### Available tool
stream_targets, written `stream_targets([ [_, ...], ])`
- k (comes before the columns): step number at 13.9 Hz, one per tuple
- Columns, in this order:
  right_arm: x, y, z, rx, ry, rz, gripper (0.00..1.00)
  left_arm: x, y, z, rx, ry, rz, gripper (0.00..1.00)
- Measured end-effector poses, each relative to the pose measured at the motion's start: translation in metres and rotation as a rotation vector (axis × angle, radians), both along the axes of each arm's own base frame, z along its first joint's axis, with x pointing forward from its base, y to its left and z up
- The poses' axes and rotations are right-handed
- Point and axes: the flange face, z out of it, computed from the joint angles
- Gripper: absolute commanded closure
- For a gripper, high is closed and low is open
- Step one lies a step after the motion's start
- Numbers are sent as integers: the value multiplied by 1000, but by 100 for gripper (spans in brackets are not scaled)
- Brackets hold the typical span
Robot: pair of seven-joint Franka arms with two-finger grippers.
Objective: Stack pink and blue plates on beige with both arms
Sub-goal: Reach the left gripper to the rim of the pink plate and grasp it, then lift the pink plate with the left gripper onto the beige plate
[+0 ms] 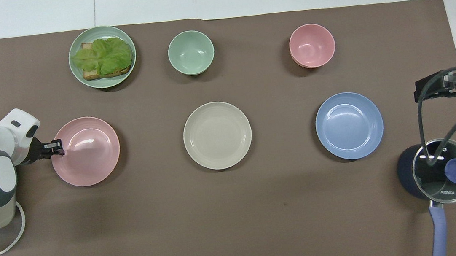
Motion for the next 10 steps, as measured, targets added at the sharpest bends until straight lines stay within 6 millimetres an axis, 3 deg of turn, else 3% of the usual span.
stream_targets([
  [4,0,0,0,0,0,0,0,9,3,13,4,-32,-19,100],
  [10,0,0,0,0,0,0,0,28,-3,56,9,-102,-42,100],
])
